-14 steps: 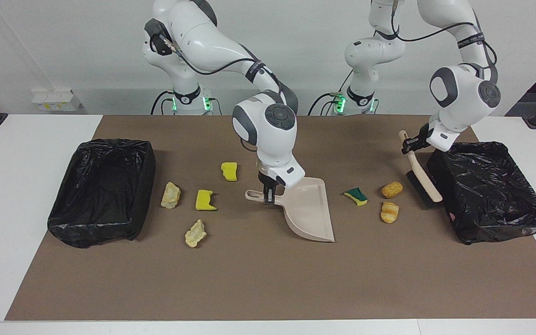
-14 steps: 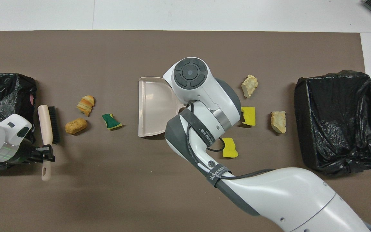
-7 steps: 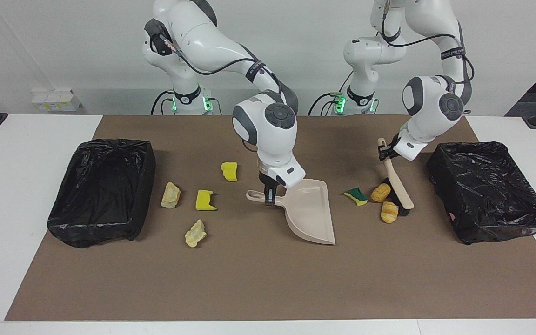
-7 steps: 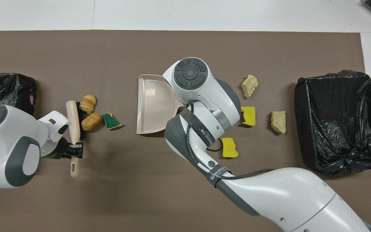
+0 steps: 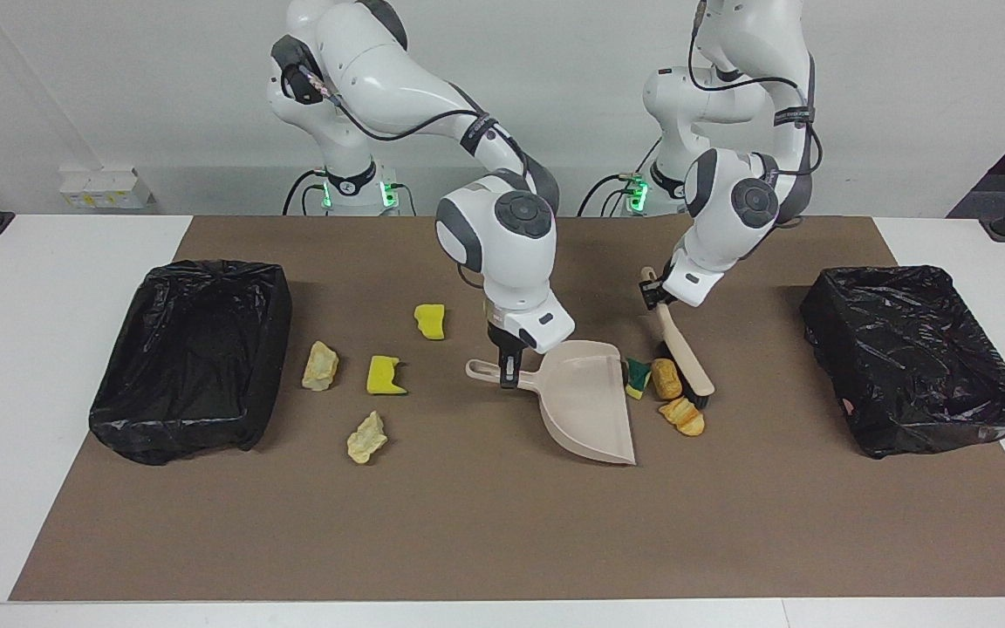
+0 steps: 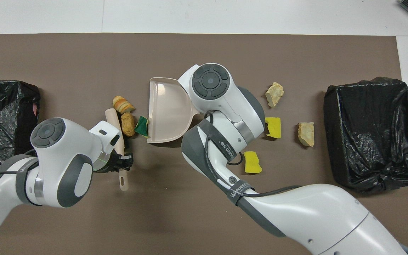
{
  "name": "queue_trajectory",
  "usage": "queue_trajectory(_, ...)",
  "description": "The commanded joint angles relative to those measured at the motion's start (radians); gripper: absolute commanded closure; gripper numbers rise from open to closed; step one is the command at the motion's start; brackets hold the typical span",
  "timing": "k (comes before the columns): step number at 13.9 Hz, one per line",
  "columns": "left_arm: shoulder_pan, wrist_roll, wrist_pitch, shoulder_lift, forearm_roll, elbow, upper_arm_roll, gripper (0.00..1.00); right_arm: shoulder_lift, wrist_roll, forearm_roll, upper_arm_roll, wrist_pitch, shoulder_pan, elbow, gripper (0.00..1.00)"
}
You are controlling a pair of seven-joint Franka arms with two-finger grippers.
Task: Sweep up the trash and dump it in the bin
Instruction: 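Lower the brush behind the bread chunks with the left gripper, then sweep the bread and sponge into the dustpan with the left gripper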
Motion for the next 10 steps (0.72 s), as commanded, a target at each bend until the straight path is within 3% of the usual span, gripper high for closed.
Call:
queue_trajectory(1,-0.077,-0.014,0.009,0.047,-0.056,0.078,0.011,1.00,0.000,0.021,0.017,0.005,0.024,-0.007,-0.008,1.00)
queue_trajectory(6,-0.104,-0.016,-0.031,0.055,-0.098,0.127,0.013,1.00,0.000,0.019,0.015,0.005,0.024,-0.009,-0.008,1.00)
queue_trajectory(10,0.008,0.098,-0.265,0.018,-0.075,0.265,0.026,1.00,0.006,0.018,0.017,0.005,0.024,-0.012,-0.006,1.00)
